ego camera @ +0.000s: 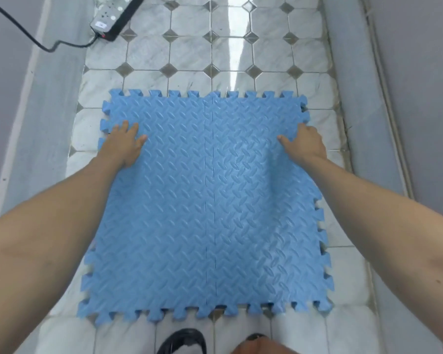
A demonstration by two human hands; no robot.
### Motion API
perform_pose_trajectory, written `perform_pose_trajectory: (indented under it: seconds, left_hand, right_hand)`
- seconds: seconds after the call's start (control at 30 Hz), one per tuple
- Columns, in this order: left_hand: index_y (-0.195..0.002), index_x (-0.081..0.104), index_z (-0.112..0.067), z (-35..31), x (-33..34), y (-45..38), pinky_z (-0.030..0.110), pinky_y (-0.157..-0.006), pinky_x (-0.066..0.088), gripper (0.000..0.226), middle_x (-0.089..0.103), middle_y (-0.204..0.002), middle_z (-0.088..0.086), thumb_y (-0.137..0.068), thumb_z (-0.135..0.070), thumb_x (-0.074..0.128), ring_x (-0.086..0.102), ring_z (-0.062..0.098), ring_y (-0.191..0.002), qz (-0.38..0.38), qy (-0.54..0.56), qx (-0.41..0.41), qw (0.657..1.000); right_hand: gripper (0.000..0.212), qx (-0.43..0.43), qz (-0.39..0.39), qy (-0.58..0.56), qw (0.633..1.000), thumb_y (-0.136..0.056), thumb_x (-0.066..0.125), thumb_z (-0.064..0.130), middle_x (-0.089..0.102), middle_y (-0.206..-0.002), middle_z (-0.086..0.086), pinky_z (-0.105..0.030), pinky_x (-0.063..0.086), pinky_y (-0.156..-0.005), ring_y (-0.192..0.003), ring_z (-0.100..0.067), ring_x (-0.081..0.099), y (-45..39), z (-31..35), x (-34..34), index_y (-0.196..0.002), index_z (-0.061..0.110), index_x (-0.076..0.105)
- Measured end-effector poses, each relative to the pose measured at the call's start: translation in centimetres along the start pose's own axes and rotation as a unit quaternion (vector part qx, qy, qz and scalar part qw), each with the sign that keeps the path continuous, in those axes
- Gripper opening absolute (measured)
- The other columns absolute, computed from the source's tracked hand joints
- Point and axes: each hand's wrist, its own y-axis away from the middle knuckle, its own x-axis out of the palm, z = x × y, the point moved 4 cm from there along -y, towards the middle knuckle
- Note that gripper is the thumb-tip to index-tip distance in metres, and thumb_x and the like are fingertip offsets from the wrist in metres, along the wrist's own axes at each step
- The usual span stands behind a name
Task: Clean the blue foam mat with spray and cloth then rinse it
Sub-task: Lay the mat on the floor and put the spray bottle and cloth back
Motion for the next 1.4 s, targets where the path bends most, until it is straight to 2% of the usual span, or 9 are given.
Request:
perform_pose_trajectory:
  seconds: [0.1, 0.27, 0.53, 0.83, 0.97, 1.03, 1.13, 1.27, 1.4]
  left_hand:
    - [-0.145, 0.033, 0.000, -2.3, -2.3, 6.9, 0.053, -0.113, 0.024, 0.048, 0.026, -0.153, 0.026, -0.104, -0.025, 0.031, 0.025, 0.042, -0.140, 0.035, 0.016, 0.048, 0.998]
    - [-0.147, 0.030, -0.003, -6.4, -13.3, 17.4, 0.049, -0.117, 0.019, 0.050, 0.018, -0.158, 0.021, -0.104, -0.028, 0.028, 0.017, 0.034, -0.146, 0.082, -0.011, 0.097, 0.992]
    - [-0.150, 0.029, -0.010, -15.6, -33.0, 34.3, 0.043, -0.117, 0.023, 0.052, 0.016, -0.161, 0.010, -0.104, -0.033, 0.031, 0.022, 0.029, -0.146, 0.126, -0.016, 0.154, 0.980]
    - [-0.149, 0.031, -0.015, -26.6, -44.7, 50.2, 0.047, -0.111, 0.032, 0.050, 0.018, -0.161, 0.004, -0.104, -0.036, 0.027, 0.030, 0.030, -0.142, 0.135, -0.097, 0.346, 0.923]
    - [-0.142, 0.042, -0.010, -32.0, -45.9, 56.4, 0.046, -0.106, 0.037, 0.047, 0.035, -0.153, 0.010, -0.104, -0.033, 0.029, 0.040, 0.031, -0.135, 0.134, -0.154, 0.447, 0.871]
    - [-0.131, 0.051, -0.008, -35.3, -45.8, 59.8, 0.045, -0.099, 0.042, 0.042, 0.050, -0.137, 0.014, -0.103, -0.033, 0.031, 0.048, 0.033, -0.125, 0.130, -0.173, 0.500, 0.838]
    - [-0.116, 0.058, -0.011, -40.2, -45.0, 66.7, 0.044, -0.091, 0.046, 0.035, 0.060, -0.117, 0.016, -0.101, -0.034, 0.036, 0.056, 0.035, -0.111, 0.129, -0.190, 0.577, 0.784]
    - [-0.099, 0.060, -0.006, -45.1, -42.6, 78.5, 0.041, -0.081, 0.046, 0.035, 0.065, -0.106, 0.016, -0.101, -0.033, 0.037, 0.060, 0.036, -0.101, 0.119, -0.235, 0.676, 0.688]
    - [-0.091, 0.057, -0.009, -47.0, -38.9, 91.2, 0.038, -0.075, 0.046, 0.032, 0.068, -0.100, 0.014, -0.100, -0.034, 0.038, 0.062, 0.033, -0.096, 0.140, -0.261, 0.752, 0.589]
  right_hand:
    - [0.069, 0.006, 0.076, 0.023, 0.997, -0.094, 0.050, 0.054, 0.038, -0.147, -0.016, -0.045, 0.038, -0.104, -0.133, -0.035, 0.039, 7.8, -0.5, -2.6, -0.145, 0.011, 0.035]
    - [0.073, 0.016, 0.161, 0.016, 0.987, -0.093, 0.044, 0.060, 0.043, -0.147, -0.015, -0.045, 0.039, -0.106, -0.133, -0.035, 0.041, 18.2, 0.6, -12.9, -0.149, 0.014, 0.033]
    - [0.067, 0.063, 0.161, -0.038, 0.984, -0.098, 0.037, 0.055, 0.039, -0.151, -0.014, -0.044, 0.038, -0.107, -0.137, -0.032, 0.038, 35.9, 5.0, -34.4, -0.151, 0.014, 0.030]
    - [0.058, 0.222, 0.091, -0.145, 0.960, -0.099, 0.037, 0.051, 0.051, -0.139, -0.015, -0.046, 0.045, -0.098, -0.127, -0.035, 0.047, 57.8, 1.7, -46.5, -0.142, 0.012, 0.041]
    - [0.056, 0.311, 0.031, -0.194, 0.930, -0.099, 0.038, 0.051, 0.051, -0.138, -0.013, -0.045, 0.046, -0.098, -0.126, -0.033, 0.048, 68.0, -2.8, -49.3, -0.141, 0.014, 0.042]
    - [0.053, 0.356, 0.003, -0.215, 0.909, -0.100, 0.039, 0.049, 0.053, -0.137, -0.013, -0.043, 0.044, -0.098, -0.126, -0.034, 0.048, 72.9, -5.4, -49.9, -0.138, 0.013, 0.045]
    - [0.055, 0.424, -0.042, -0.250, 0.869, -0.100, 0.039, 0.049, 0.054, -0.139, -0.013, -0.041, 0.042, -0.101, -0.129, -0.033, 0.047, 80.6, -8.7, -50.0, -0.140, 0.013, 0.045]
    - [0.054, 0.519, -0.106, -0.320, 0.785, -0.099, 0.040, 0.050, 0.055, -0.138, -0.009, -0.040, 0.043, -0.098, -0.127, -0.031, 0.050, 91.9, -11.8, -48.5, -0.140, 0.015, 0.046]
    - [0.052, 0.608, -0.182, -0.345, 0.691, -0.098, 0.042, 0.050, 0.060, -0.132, -0.009, -0.039, 0.045, -0.095, -0.123, -0.030, 0.053, 103.7, -13.4, -45.9, -0.135, 0.016, 0.050]
